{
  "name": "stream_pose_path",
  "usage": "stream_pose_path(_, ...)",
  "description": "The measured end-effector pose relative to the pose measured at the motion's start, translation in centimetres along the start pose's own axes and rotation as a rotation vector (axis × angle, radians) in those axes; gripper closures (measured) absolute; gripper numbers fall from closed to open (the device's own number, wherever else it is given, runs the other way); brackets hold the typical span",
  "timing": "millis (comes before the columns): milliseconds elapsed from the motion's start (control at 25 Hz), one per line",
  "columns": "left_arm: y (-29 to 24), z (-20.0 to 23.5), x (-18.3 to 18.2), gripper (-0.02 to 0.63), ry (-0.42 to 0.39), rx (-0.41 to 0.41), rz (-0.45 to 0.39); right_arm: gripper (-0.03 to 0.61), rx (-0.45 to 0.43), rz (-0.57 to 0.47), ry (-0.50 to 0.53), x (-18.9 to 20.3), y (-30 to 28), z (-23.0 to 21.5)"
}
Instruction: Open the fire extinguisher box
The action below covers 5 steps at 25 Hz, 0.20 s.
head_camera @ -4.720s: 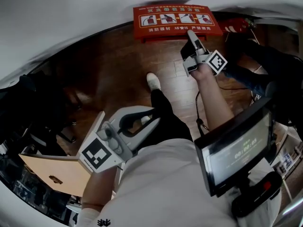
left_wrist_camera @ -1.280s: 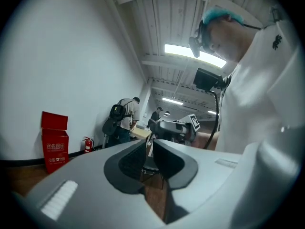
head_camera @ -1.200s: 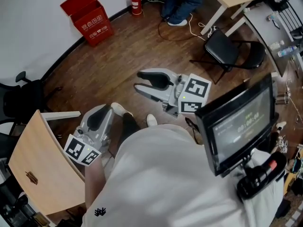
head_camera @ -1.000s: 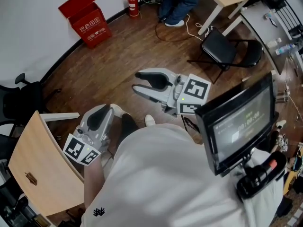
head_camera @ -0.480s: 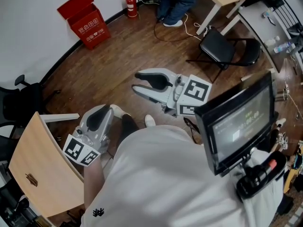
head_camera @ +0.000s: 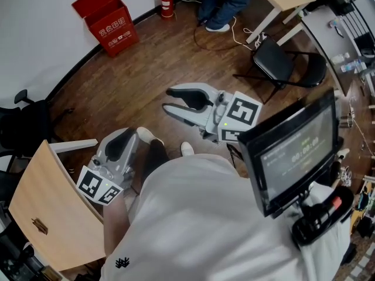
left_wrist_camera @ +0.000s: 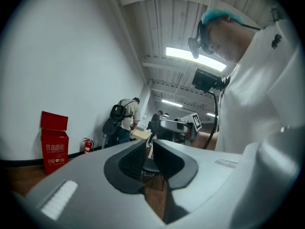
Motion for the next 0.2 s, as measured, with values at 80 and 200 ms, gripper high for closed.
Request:
stream_pose_path(80, 0.3, 2.0, -0.1, 0.568, 0.008, -0.004, -0.005, 0.443, 0.001, 0.008, -0.004, 0.5, -1.8, -1.0)
stream_pose_path(200, 0.9, 5.2, -0.2, 0.568, 0.021, -0.011, -0.005, 0.443, 0.006, 0.019, -0.014, 1.2, -4.6, -2.5)
Point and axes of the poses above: the fingertips, and each gripper's own axes: y backward along the fingers, z to its left, x out of its underside, the point moved 2 cm from there along y, backward along the fingers, and after that the axes turned 9 degrees about -z, right-handed, at the moved point
